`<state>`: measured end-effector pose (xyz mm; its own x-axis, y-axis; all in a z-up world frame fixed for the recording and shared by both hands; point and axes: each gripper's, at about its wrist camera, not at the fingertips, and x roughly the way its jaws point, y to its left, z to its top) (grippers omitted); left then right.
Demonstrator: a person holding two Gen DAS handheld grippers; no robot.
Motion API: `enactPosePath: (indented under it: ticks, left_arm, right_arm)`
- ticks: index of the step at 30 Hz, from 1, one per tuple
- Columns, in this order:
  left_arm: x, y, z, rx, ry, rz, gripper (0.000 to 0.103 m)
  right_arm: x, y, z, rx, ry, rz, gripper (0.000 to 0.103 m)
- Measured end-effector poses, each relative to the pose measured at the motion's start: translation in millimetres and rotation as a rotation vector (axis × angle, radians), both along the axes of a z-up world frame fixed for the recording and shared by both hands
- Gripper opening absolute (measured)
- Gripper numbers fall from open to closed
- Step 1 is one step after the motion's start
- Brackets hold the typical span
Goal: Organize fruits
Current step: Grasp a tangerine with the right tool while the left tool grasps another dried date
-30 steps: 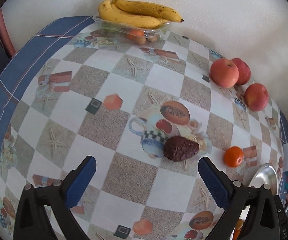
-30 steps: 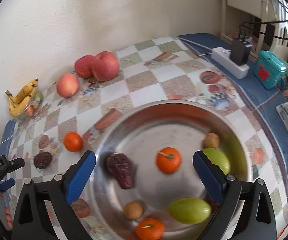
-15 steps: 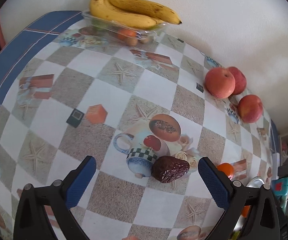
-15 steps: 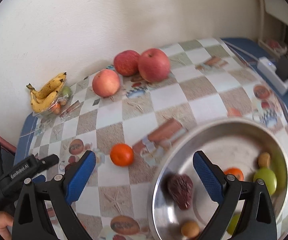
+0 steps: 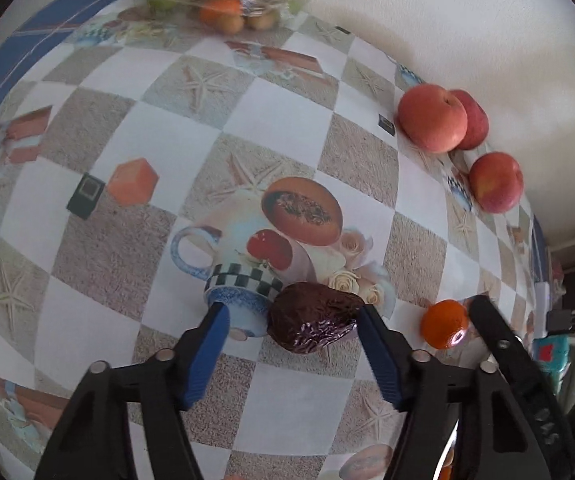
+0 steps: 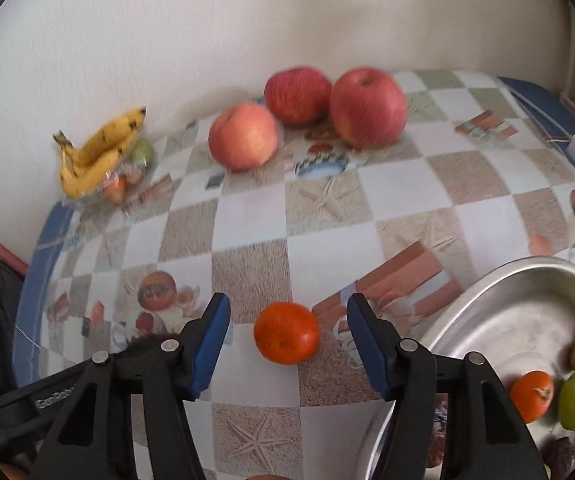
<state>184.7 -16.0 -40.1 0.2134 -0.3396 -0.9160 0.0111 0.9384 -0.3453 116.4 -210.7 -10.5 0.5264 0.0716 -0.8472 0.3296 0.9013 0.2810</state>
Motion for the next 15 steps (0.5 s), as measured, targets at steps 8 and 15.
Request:
enactPosePath:
  ticks: [8, 15]
  left_arm:
    - [0.9, -2.2, 0.1, -0.05, 0.004, -0.002, 0.043]
    - [-1.7, 0.2, 0.3, -0.065, 0.02, 0.022, 0.042]
  right_arm:
    - [2.0, 7.7, -21.6, 0.023, 0.06, 0.018, 0.041]
    - [-0.1, 11.4, -18.0, 0.019, 0.065, 0.018, 0.04]
